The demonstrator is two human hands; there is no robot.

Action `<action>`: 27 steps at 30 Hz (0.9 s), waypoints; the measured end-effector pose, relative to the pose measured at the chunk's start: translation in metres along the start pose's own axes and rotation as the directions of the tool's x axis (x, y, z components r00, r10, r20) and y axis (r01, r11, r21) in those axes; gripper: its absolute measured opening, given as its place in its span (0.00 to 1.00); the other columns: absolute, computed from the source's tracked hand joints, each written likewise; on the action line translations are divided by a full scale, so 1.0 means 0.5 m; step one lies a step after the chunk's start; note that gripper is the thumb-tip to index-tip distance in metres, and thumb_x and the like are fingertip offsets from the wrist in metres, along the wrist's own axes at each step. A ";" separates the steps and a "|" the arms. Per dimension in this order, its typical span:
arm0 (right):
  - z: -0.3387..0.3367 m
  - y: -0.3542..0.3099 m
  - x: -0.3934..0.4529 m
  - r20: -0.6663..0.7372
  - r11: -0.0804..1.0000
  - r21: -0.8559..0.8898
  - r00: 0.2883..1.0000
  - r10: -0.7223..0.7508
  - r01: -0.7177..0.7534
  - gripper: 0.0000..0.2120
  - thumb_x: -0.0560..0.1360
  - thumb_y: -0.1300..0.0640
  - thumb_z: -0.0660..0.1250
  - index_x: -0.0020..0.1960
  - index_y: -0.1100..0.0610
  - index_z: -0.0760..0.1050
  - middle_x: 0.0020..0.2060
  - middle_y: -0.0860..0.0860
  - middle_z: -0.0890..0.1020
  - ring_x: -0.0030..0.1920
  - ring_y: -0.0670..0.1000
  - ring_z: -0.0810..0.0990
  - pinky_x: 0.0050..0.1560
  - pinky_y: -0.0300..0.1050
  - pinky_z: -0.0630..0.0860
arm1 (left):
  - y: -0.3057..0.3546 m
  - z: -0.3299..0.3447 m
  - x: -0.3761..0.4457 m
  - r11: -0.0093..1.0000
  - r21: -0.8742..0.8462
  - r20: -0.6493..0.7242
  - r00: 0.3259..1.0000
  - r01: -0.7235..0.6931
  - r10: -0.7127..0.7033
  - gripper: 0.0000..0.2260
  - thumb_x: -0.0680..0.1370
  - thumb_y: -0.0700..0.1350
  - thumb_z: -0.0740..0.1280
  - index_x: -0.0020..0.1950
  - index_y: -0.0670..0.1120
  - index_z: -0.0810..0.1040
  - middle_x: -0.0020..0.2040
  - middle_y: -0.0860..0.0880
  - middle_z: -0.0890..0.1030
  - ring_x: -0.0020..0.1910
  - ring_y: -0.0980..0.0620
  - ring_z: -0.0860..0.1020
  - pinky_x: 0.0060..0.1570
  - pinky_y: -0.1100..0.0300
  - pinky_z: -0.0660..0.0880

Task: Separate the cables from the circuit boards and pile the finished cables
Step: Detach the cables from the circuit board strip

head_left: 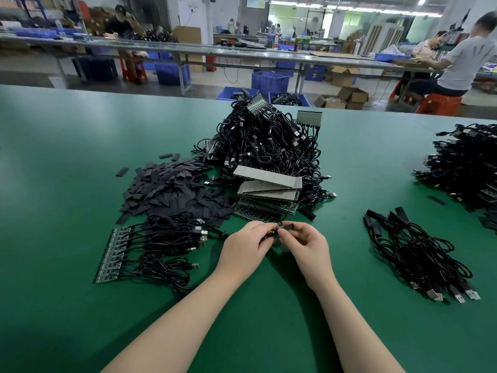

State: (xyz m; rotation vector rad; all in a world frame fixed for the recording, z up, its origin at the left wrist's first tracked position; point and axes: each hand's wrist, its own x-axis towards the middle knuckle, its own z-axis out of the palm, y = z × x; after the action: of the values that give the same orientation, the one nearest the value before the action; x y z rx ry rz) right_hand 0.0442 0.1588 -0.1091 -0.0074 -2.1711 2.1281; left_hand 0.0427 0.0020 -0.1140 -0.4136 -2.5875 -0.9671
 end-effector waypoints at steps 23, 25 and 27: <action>-0.002 0.003 0.000 -0.038 0.998 0.053 0.999 0.019 -0.017 0.06 0.74 0.60 0.75 0.49 0.52 0.82 0.41 0.50 0.87 0.43 0.47 0.86 0.48 0.39 0.80 | 0.016 -0.005 0.000 0.963 0.170 -0.119 0.965 -0.211 0.232 0.10 0.76 0.39 0.69 0.57 0.43 0.84 0.46 0.48 0.86 0.42 0.47 0.83 0.41 0.51 0.78; -0.004 0.003 0.000 -0.035 0.998 0.065 0.999 0.012 -0.010 0.05 0.74 0.60 0.75 0.49 0.53 0.82 0.41 0.50 0.87 0.45 0.48 0.86 0.48 0.37 0.80 | 0.017 -0.006 -0.001 0.956 0.183 -0.126 0.959 -0.230 0.254 0.10 0.76 0.39 0.69 0.56 0.42 0.84 0.44 0.48 0.86 0.40 0.47 0.83 0.39 0.52 0.78; -0.005 0.003 0.001 -0.032 0.996 0.089 0.999 0.010 -0.007 0.05 0.74 0.61 0.74 0.49 0.55 0.82 0.41 0.51 0.88 0.45 0.50 0.87 0.47 0.36 0.80 | 0.015 -0.005 -0.001 0.956 0.173 -0.139 0.956 -0.235 0.260 0.10 0.75 0.39 0.70 0.56 0.43 0.84 0.44 0.49 0.86 0.39 0.48 0.83 0.39 0.53 0.78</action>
State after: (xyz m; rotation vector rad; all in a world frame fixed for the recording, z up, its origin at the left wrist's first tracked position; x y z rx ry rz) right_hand 0.0439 0.1613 -0.1107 -0.0439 -2.0607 2.2107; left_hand 0.0463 0.0058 -0.1081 -0.5778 -2.3740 -0.6785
